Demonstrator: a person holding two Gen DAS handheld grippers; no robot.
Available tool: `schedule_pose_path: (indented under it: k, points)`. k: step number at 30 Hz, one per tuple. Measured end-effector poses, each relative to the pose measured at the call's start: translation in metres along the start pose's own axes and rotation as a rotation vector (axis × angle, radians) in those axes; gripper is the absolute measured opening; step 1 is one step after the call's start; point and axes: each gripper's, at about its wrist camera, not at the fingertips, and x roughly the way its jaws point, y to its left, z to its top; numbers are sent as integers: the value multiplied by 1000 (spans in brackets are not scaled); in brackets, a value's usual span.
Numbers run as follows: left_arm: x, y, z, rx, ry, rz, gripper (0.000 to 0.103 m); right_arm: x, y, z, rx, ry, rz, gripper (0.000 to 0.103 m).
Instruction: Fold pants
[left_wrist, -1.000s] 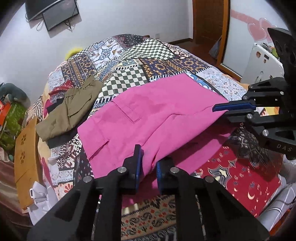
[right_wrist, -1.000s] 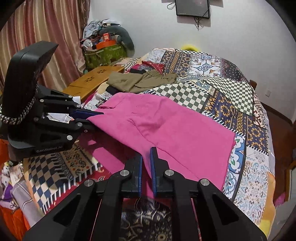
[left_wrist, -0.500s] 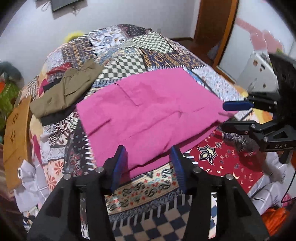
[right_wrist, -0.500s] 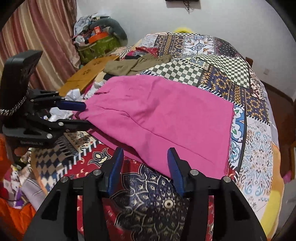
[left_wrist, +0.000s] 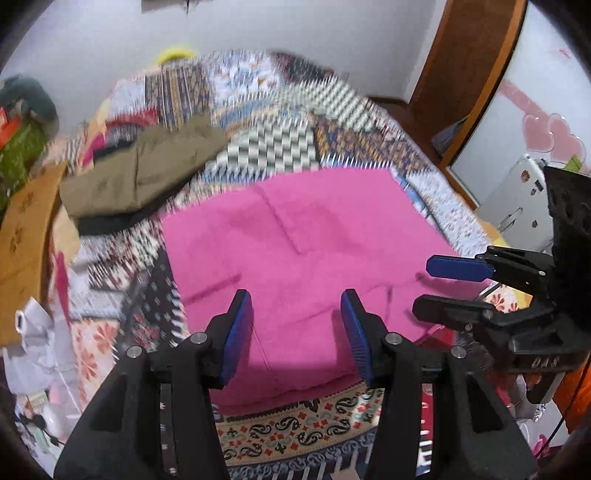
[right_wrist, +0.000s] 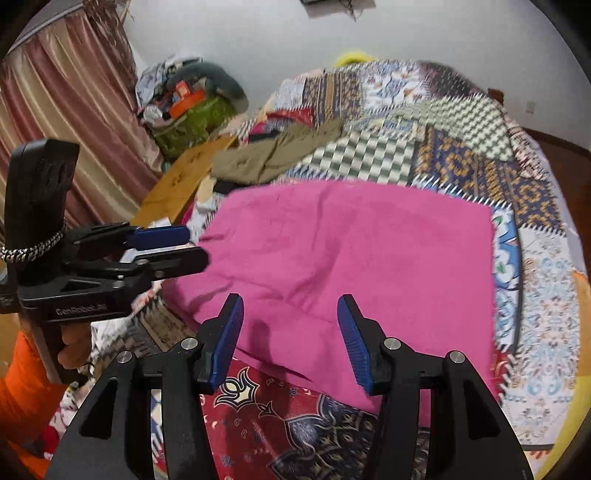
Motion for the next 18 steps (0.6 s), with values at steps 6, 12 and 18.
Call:
schedule_pose_path:
  k: [6,12,18]
  points:
    - [11,15,-22,31,15,27,56,15,-20,-19,-35,79,-60,49]
    - [5,33,-31,1,22,53,66,-13,-64,-36,66,63,-123,49]
    - [3,37,-37,-37,4,48,67,-33,-91,-57,150,37,-164,50]
